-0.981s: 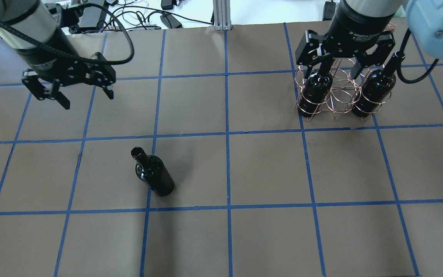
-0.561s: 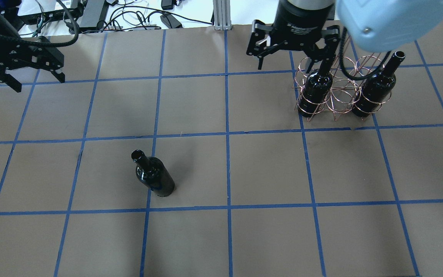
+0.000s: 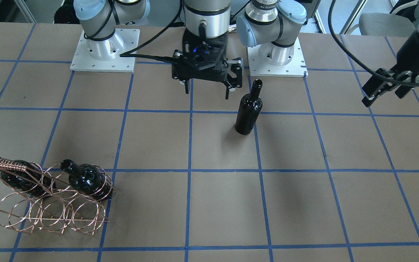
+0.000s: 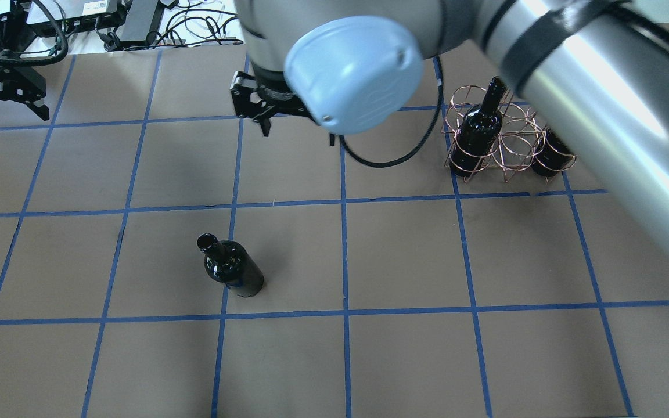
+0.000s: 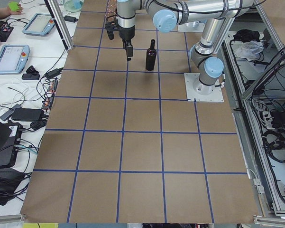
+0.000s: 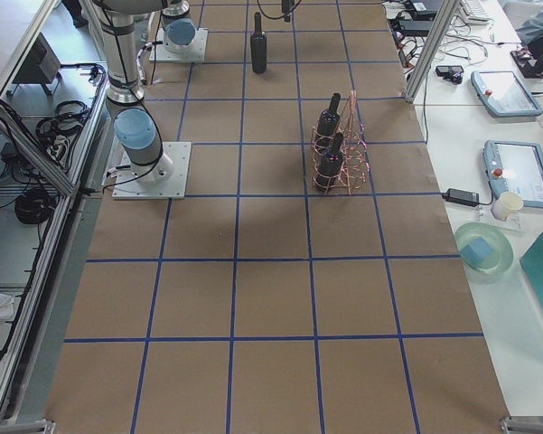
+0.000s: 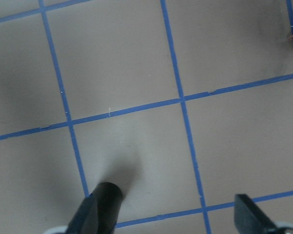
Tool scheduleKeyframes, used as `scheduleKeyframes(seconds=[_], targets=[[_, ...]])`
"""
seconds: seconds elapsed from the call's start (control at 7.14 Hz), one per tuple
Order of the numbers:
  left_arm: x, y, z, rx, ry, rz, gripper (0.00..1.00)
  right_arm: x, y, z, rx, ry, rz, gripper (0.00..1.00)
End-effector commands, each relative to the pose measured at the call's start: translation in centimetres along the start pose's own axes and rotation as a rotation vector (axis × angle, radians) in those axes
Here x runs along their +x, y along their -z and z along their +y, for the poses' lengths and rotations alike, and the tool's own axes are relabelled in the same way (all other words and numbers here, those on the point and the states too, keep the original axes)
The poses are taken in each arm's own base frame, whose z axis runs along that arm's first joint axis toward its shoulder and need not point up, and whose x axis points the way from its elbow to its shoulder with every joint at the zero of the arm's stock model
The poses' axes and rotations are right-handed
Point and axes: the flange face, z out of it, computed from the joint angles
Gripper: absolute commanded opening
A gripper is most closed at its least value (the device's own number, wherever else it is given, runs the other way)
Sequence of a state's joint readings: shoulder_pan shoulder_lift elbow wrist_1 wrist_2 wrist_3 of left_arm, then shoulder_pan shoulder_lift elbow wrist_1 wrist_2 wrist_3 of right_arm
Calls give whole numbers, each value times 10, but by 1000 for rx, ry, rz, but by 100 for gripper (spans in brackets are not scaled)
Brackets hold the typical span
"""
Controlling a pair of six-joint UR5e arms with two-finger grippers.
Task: Place wine into wine basket
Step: 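Lower the right gripper over the bottle neck and grasp it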
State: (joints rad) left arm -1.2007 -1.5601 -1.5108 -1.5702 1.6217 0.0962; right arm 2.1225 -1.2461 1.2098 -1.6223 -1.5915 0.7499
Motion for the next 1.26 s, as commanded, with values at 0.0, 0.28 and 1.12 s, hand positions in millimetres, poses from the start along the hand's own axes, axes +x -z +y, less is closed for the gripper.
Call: scheduleKeyframes(seconds=[0.0,0.28,1.12], targets=[[-2,4,6,-1,-5,-35,100,-98,-42,51,3,-2,11,100],[1,9,16,-12,-11,-27,100,-122,-66,82,-4,36,33,100],[10,10,22,-21,-24,-19,100,-118,-96,115,-79,177,91,91]])
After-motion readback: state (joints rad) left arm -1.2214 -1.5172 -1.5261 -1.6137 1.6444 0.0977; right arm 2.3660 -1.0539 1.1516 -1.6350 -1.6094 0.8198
